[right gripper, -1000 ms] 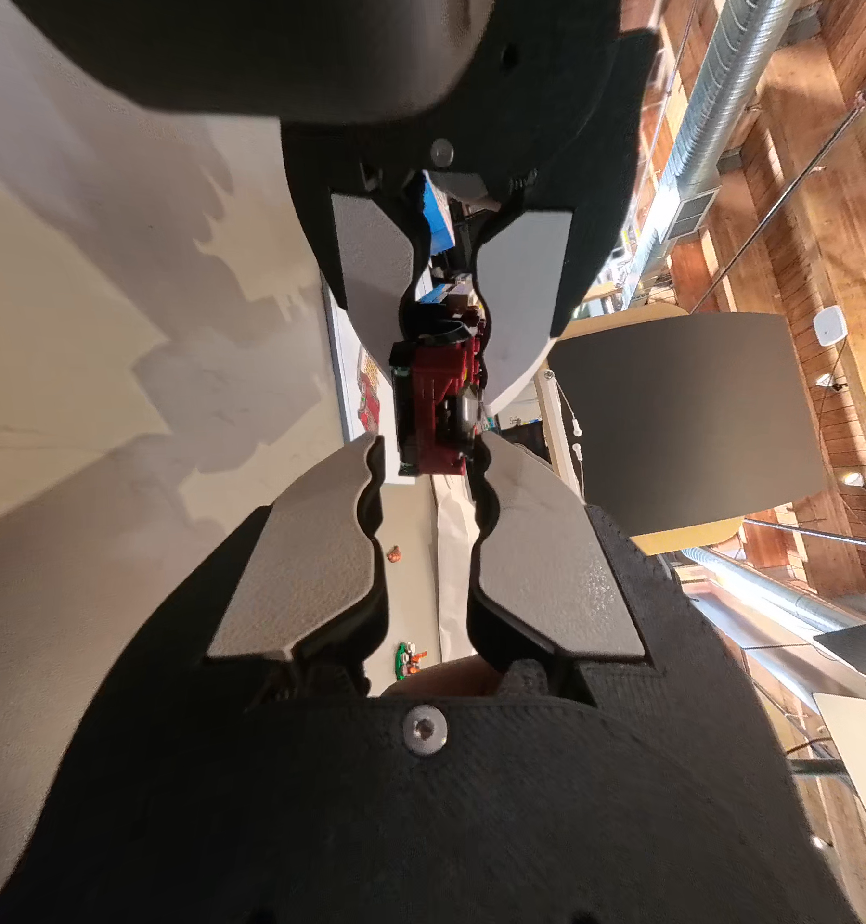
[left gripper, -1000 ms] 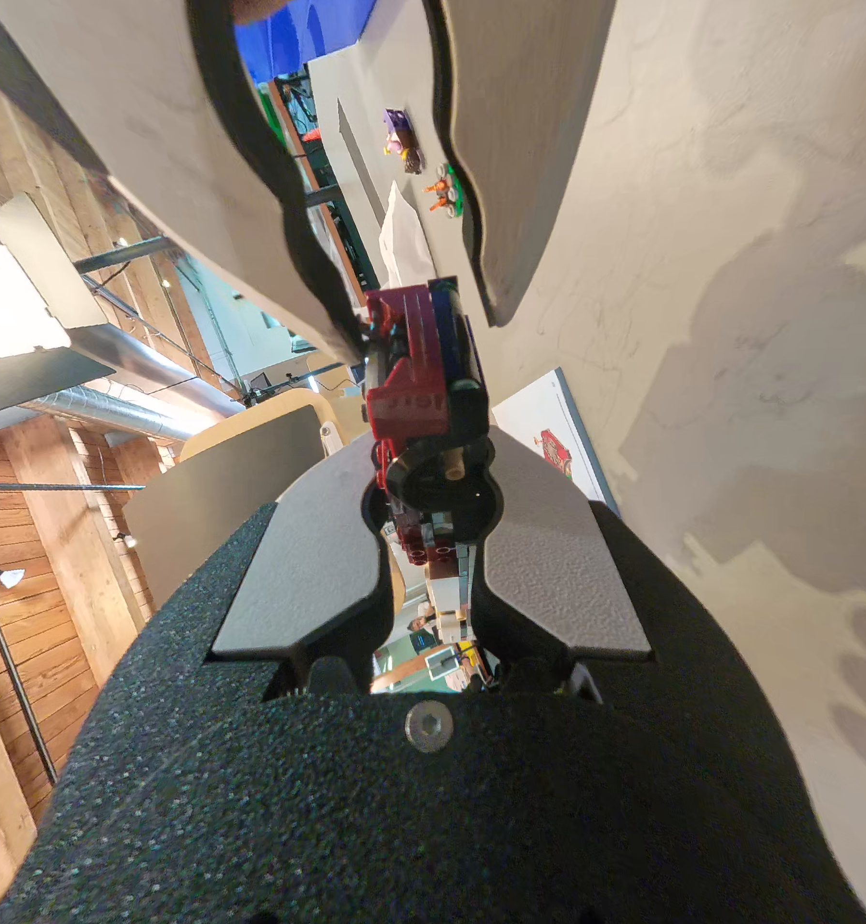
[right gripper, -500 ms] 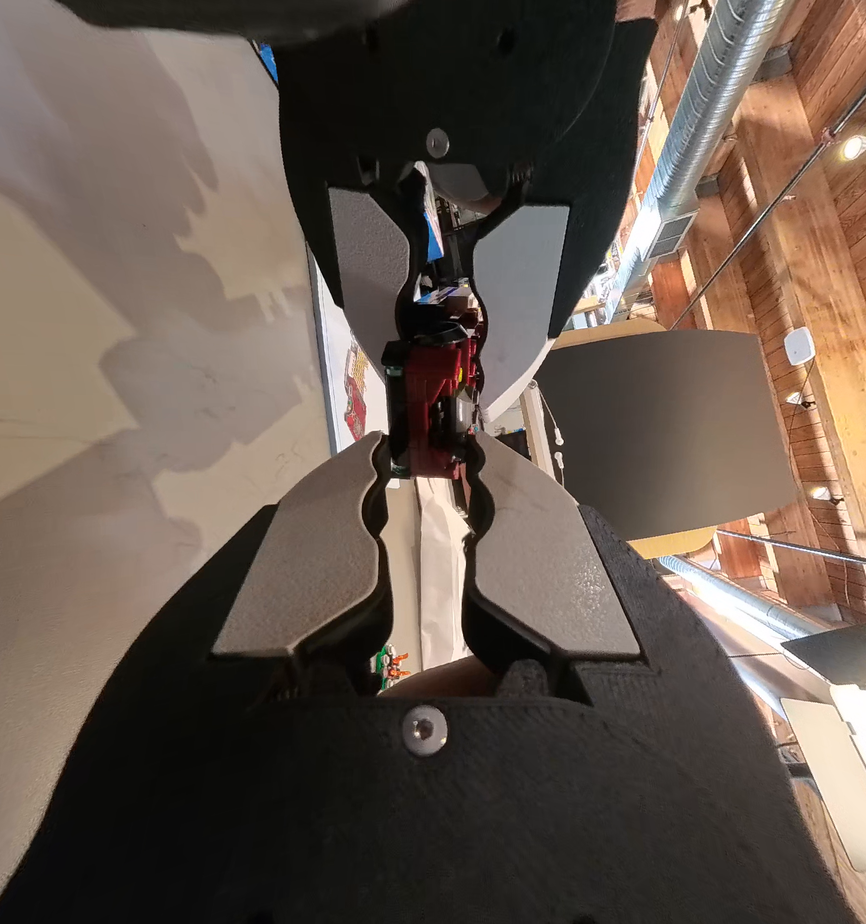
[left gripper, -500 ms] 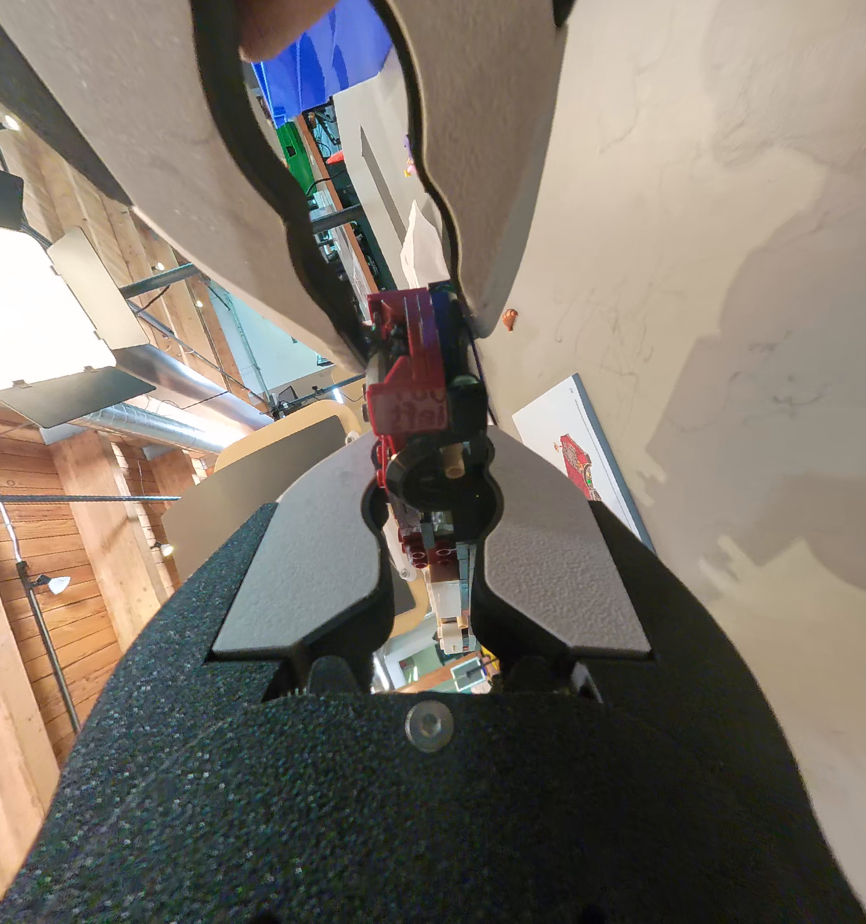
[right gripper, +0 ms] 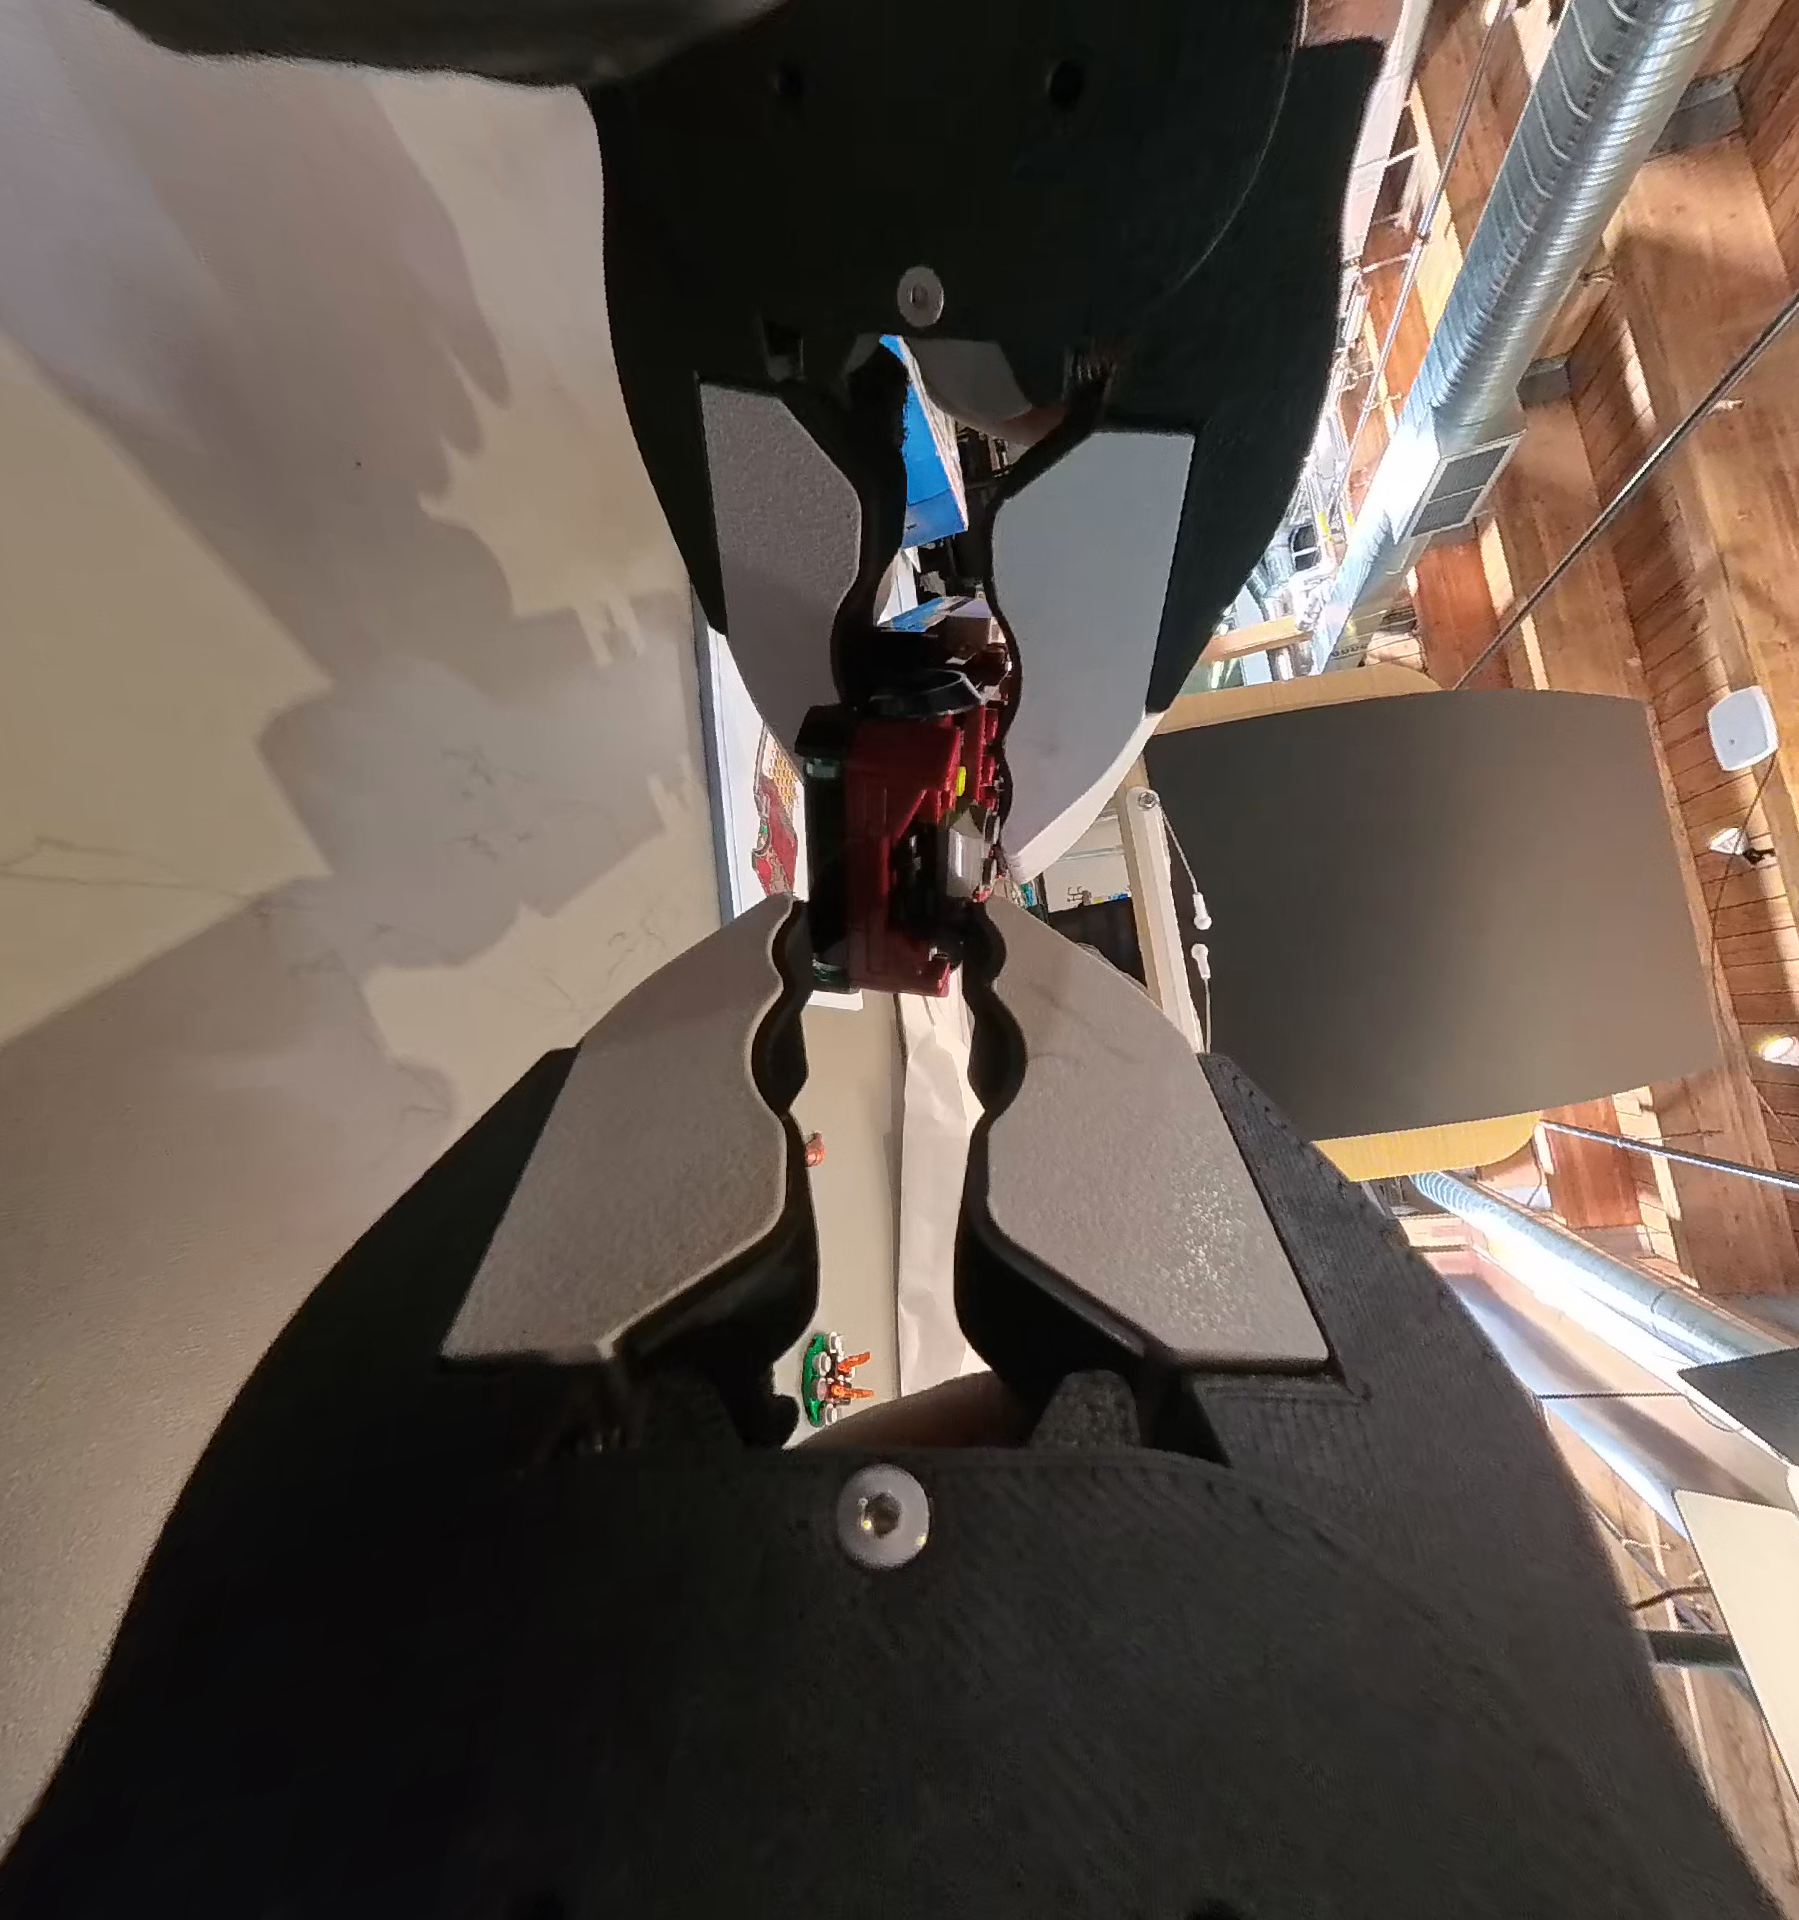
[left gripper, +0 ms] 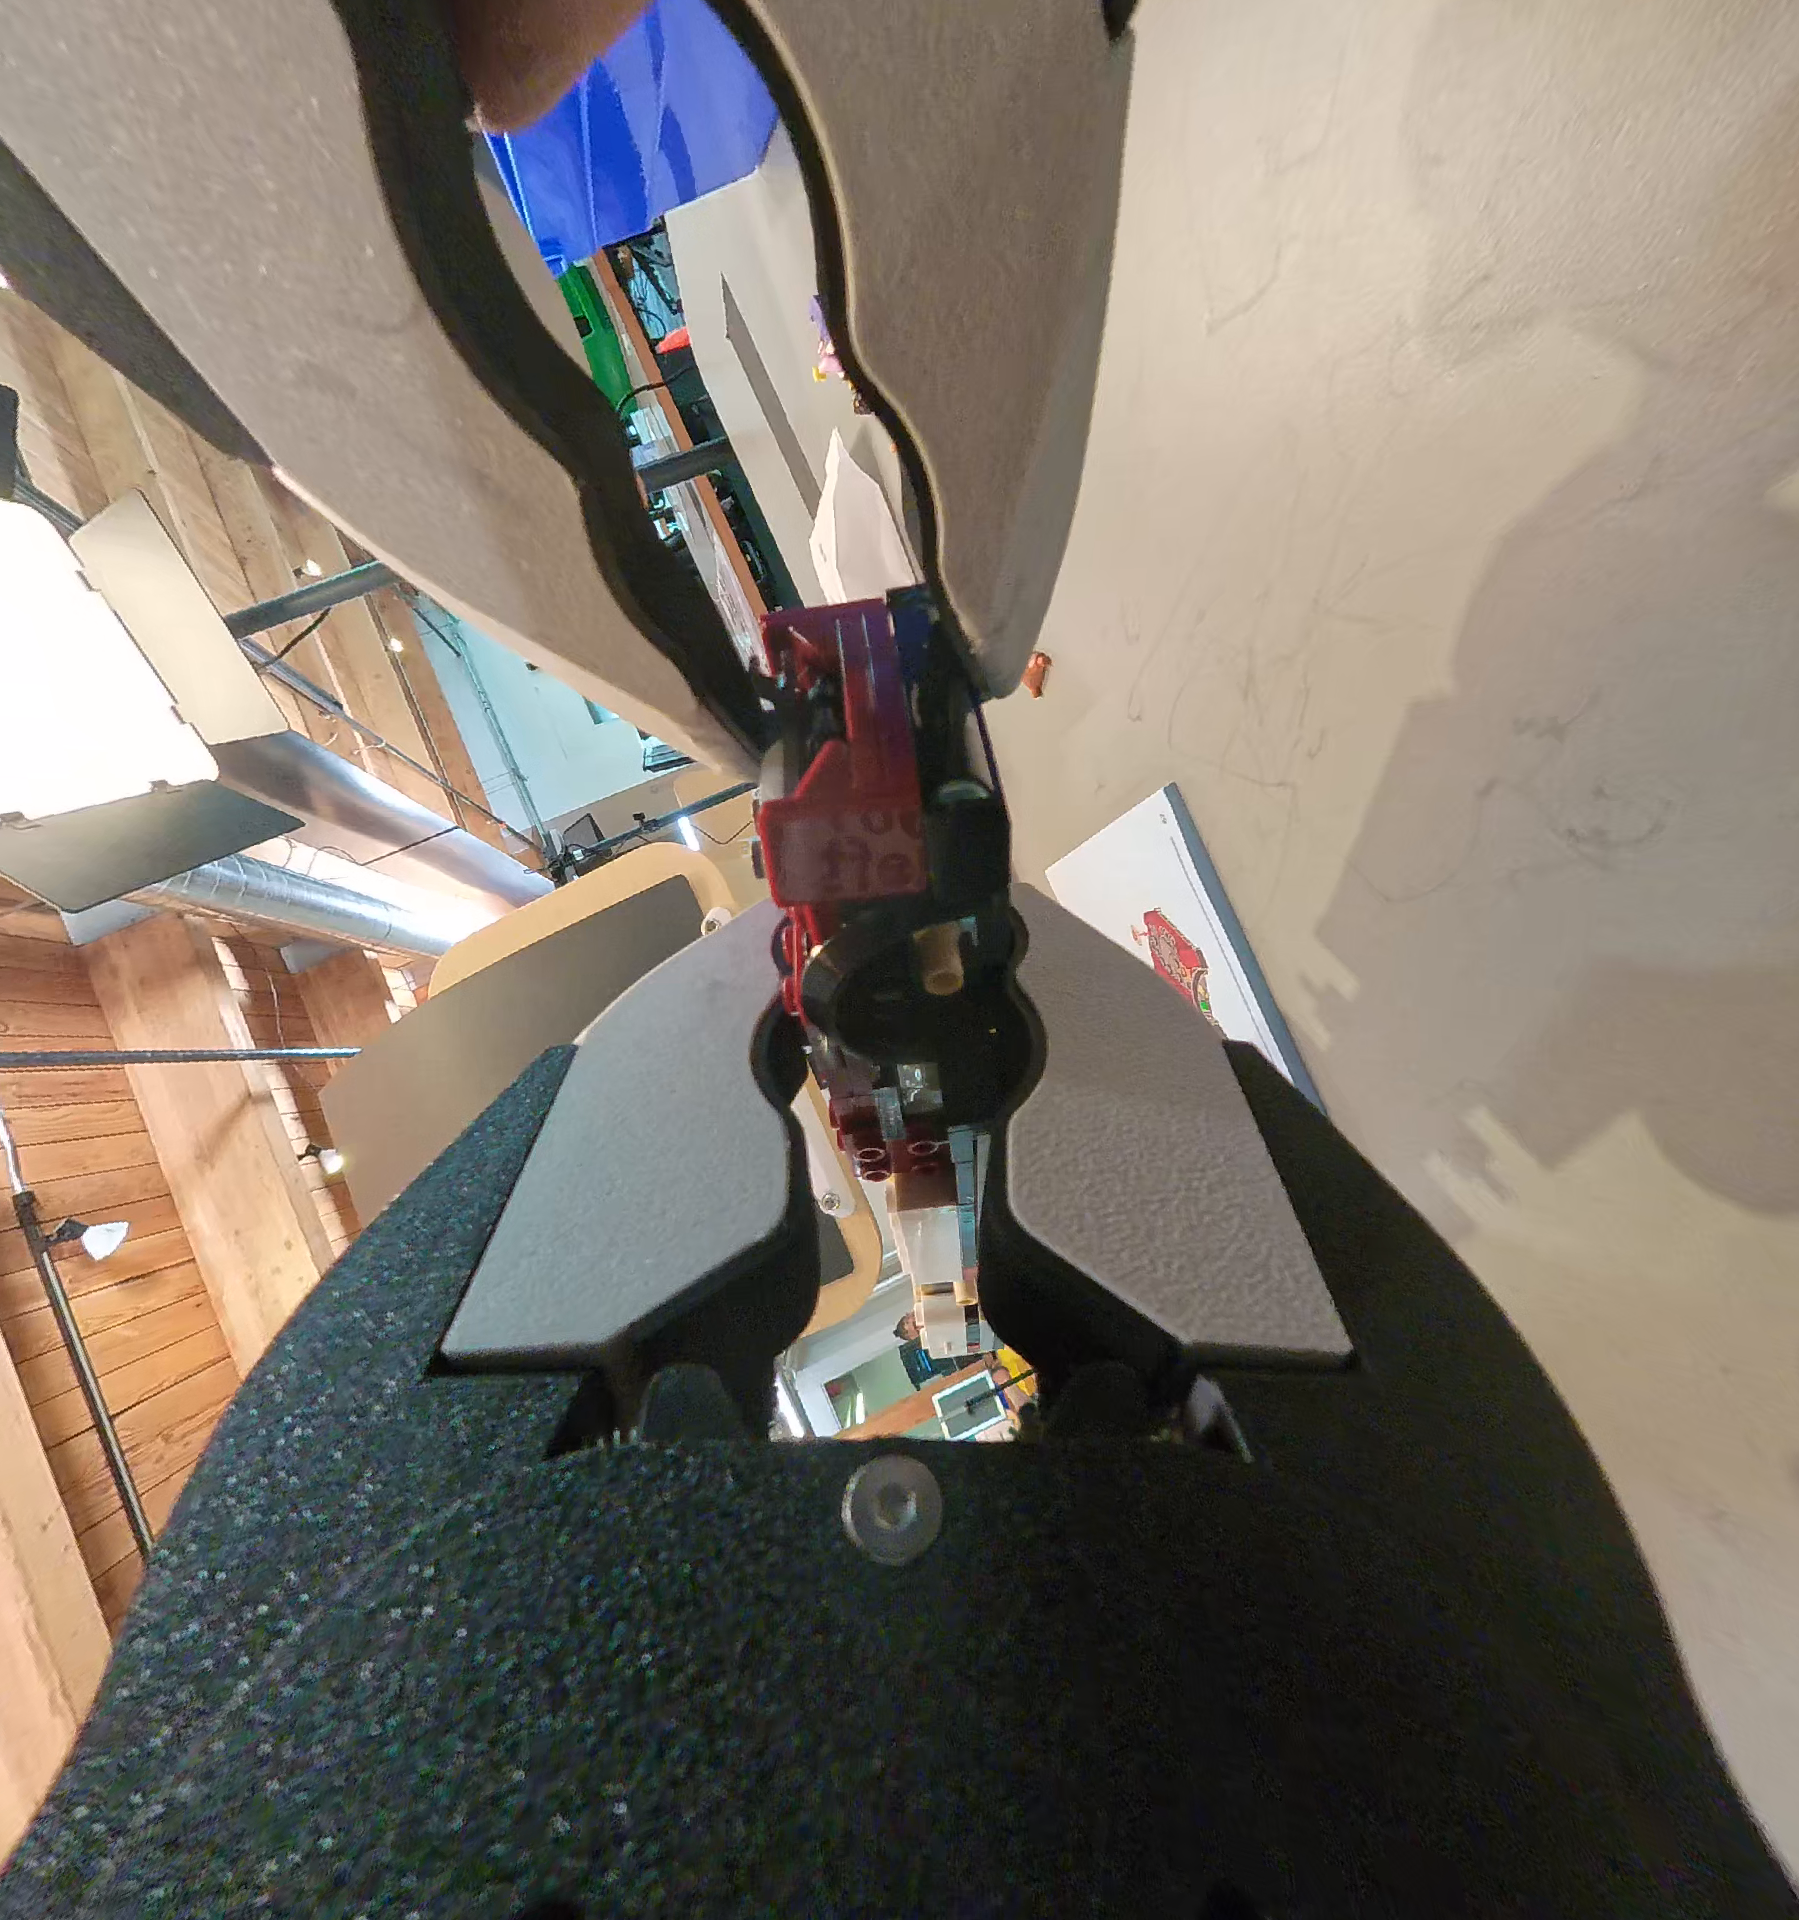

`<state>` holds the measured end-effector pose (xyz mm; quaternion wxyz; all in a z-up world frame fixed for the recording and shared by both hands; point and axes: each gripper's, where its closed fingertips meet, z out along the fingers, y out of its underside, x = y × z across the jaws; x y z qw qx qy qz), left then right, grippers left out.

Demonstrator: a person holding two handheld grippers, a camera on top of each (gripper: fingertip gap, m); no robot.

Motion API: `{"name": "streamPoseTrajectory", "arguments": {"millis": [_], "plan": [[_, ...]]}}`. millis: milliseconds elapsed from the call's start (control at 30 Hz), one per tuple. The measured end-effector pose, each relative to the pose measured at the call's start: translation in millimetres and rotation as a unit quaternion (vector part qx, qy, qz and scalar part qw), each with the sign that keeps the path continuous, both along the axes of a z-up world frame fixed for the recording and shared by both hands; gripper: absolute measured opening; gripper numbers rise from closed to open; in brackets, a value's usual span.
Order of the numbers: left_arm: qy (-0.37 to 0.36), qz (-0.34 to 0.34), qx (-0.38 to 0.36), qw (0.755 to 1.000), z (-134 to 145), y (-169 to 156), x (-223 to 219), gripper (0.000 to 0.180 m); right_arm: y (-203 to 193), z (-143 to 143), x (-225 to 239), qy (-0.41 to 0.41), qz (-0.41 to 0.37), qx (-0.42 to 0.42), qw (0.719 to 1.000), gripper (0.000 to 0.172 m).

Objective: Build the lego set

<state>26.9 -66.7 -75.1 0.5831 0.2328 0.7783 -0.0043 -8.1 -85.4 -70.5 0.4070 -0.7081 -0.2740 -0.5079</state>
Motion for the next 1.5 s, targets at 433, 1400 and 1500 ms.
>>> {"name": "streamPoseTrajectory", "arguments": {"millis": [433, 1400, 1500], "plan": [[0.007, 0.008, -0.028, 1.0, -7, 1, 7, 0.033, 0, -5, 7, 0.015, -0.019, -0.001, 1.0, 0.029], [-0.031, -0.032, -0.012, 0.999, -1, -8, -1, 0.033, -5, -5, 4, -0.025, 0.004, -0.011, 1.0, 0.031], [-0.041, -0.034, -0.002, 0.999, 3, -8, -2, 0.033, -5, -3, 3, -0.043, 0.0, -0.015, 0.999, 0.031]]}}
